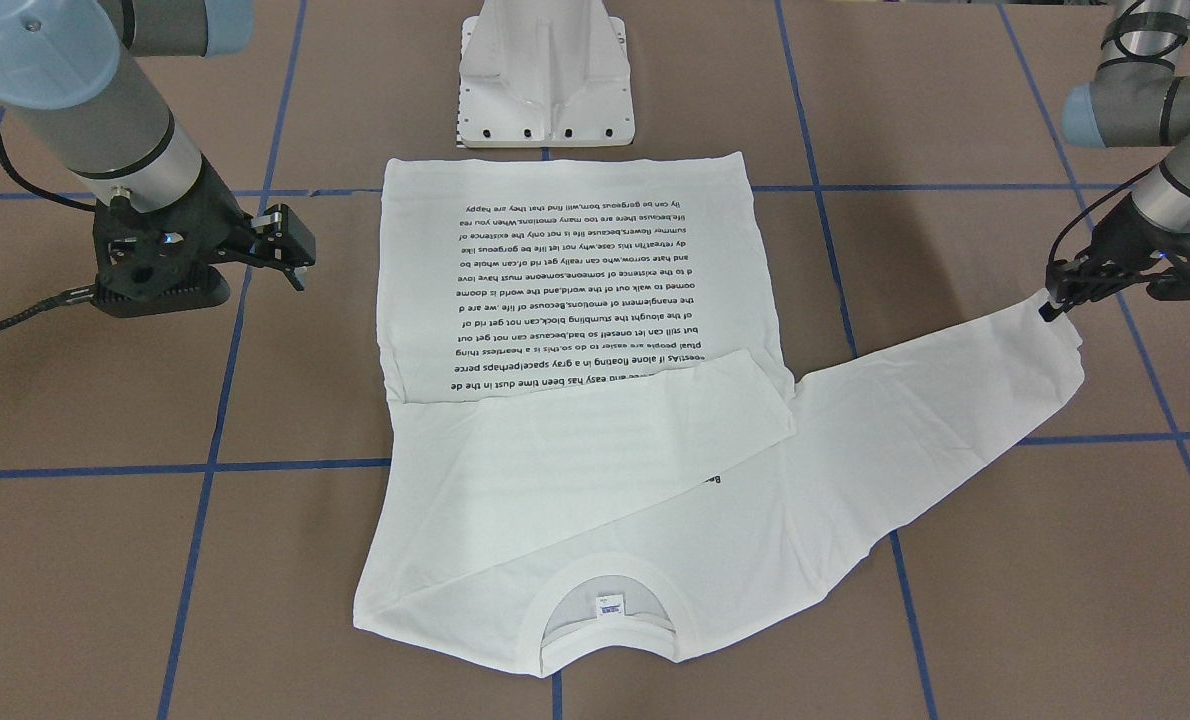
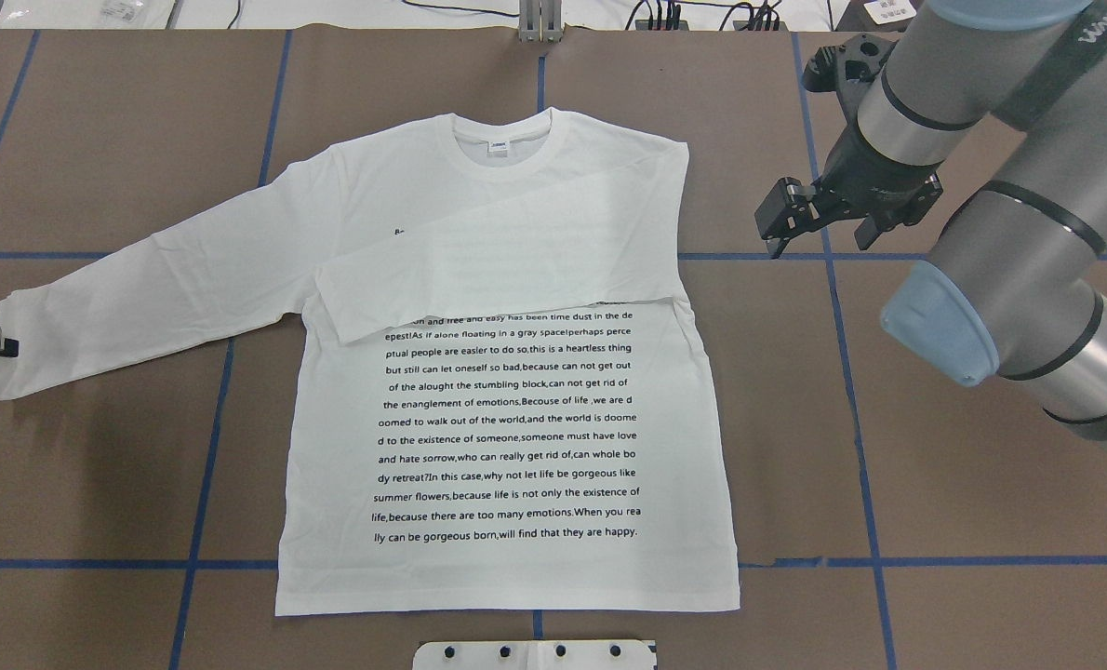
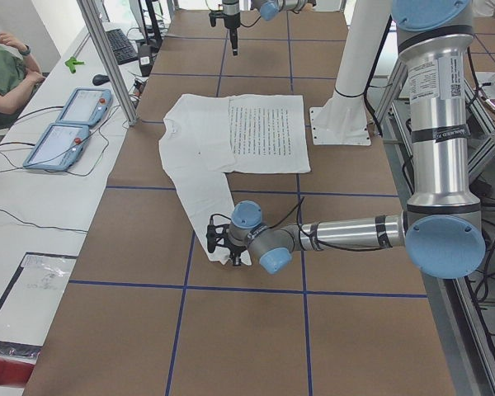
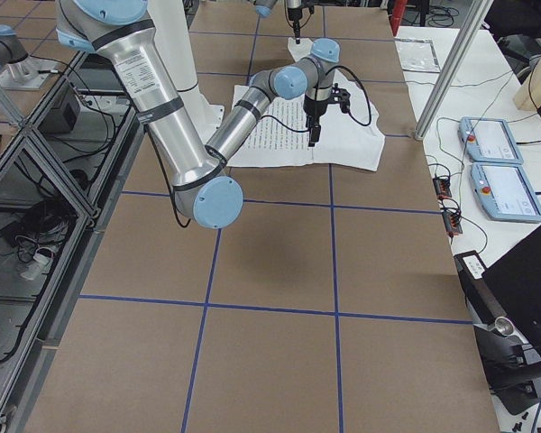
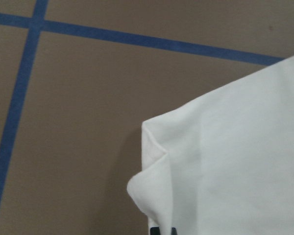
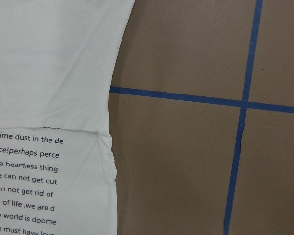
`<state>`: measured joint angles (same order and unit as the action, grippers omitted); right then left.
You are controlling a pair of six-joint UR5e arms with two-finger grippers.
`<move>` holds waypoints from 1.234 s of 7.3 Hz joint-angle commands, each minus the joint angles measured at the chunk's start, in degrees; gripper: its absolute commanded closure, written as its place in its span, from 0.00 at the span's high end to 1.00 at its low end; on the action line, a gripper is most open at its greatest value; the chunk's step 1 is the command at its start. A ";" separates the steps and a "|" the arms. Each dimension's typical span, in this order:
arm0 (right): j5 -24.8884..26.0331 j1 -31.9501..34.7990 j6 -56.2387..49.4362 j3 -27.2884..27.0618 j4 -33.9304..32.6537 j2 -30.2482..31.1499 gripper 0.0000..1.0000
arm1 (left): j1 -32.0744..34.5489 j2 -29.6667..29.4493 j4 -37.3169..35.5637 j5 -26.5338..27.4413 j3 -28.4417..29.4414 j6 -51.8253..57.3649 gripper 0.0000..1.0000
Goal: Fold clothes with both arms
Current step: 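Move the left gripper to the sleeve cuff nearest it, then grasp the sleeve with the left gripper and fold it across the shirt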
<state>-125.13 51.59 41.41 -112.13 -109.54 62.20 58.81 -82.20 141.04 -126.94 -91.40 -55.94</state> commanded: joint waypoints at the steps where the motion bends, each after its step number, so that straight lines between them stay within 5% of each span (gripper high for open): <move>1: 0.93 0.09 -0.01 -2.99 0.03 3.79 1.00 | -0.10 -6.00 -15.62 -4.45 -9.47 -1.09 0.00; 5: 1.47 1.06 -0.45 -4.50 2.21 8.27 1.00 | -3.16 -37.17 -39.74 -9.29 -9.50 -16.53 0.00; 9: 1.20 1.32 -0.71 -5.19 5.13 11.79 1.00 | -5.44 -59.45 -38.05 -13.16 0.58 -33.13 0.00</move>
<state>-123.89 52.84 40.91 -116.87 -104.59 72.76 54.95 -135.71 101.61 -139.73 -94.24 -83.62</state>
